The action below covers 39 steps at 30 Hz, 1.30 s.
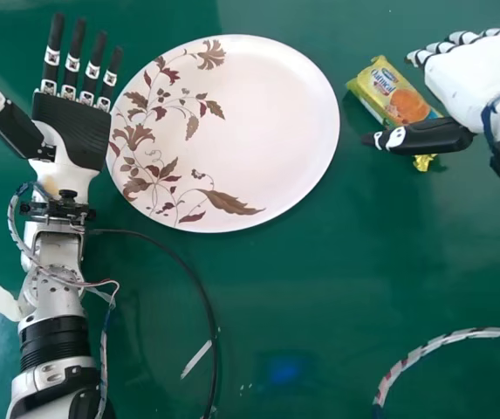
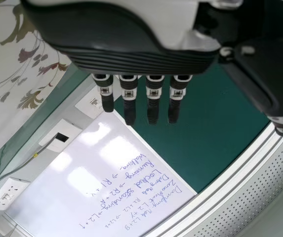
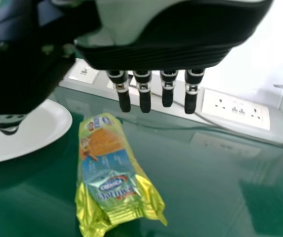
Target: Pick up biscuit and place it in the plate
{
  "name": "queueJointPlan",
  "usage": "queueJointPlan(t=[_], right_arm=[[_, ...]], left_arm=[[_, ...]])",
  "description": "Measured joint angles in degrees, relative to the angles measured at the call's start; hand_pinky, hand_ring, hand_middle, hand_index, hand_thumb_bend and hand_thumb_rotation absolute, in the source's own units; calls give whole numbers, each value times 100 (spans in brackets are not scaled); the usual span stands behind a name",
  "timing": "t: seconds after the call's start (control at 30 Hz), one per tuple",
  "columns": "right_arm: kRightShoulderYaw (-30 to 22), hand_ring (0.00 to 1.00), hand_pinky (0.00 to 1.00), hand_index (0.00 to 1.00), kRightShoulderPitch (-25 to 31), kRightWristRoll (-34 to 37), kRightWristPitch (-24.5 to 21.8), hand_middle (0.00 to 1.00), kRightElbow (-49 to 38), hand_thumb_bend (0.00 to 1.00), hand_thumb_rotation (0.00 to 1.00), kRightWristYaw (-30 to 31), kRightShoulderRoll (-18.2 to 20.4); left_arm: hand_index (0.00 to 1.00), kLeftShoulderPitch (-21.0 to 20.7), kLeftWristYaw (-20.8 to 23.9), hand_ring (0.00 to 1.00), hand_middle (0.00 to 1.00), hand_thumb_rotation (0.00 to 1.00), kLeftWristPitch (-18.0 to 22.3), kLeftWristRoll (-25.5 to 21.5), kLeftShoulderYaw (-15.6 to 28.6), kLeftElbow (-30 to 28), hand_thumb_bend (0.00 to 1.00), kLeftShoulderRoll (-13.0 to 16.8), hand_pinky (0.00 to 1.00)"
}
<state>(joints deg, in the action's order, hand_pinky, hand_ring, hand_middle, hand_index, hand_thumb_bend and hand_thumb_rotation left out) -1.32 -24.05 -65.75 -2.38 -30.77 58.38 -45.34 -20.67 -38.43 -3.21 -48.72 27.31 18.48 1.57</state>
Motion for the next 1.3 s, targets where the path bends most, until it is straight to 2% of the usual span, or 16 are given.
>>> queueJointPlan(t=[0.07,0.13,0.47,0.8,0.97,1.13,1.3], right_arm=[[49,100,81,100,-23,-1,-20,100,88,100,89,-9,0],[114,100,79,100,-59,0,-18,100,222,100,90,-21,-1],[358,100,81,100,-226,-6,-32,100,911,100,87,-160,-27],[602,100,72,100,-229,-127,13,100,1133,100,87,-314,-154],[674,97,66,100,-166,-367,13,100,1145,98,76,-496,-184],[815,85,55,100,-19,-692,16,97,1147,86,66,-778,-188],[870,72,48,100,80,-966,18,95,1147,78,47,-1053,-186]], left_arm=[[94,-6,-66,93,96,75,-19,-4,11,9,100,3,96],[95,-6,-65,93,97,76,-35,-5,21,6,100,1,98],[96,-3,85,92,97,74,-95,-15,53,-31,100,-7,100],[98,4,33,93,98,73,-109,-91,58,-36,100,-2,99],[97,1,-60,93,97,71,-111,-100,59,-21,100,6,96],[97,-7,-85,91,96,74,-201,-167,73,-11,100,23,91],[97,-28,-140,90,95,72,-300,-257,126,14,100,30,88]])
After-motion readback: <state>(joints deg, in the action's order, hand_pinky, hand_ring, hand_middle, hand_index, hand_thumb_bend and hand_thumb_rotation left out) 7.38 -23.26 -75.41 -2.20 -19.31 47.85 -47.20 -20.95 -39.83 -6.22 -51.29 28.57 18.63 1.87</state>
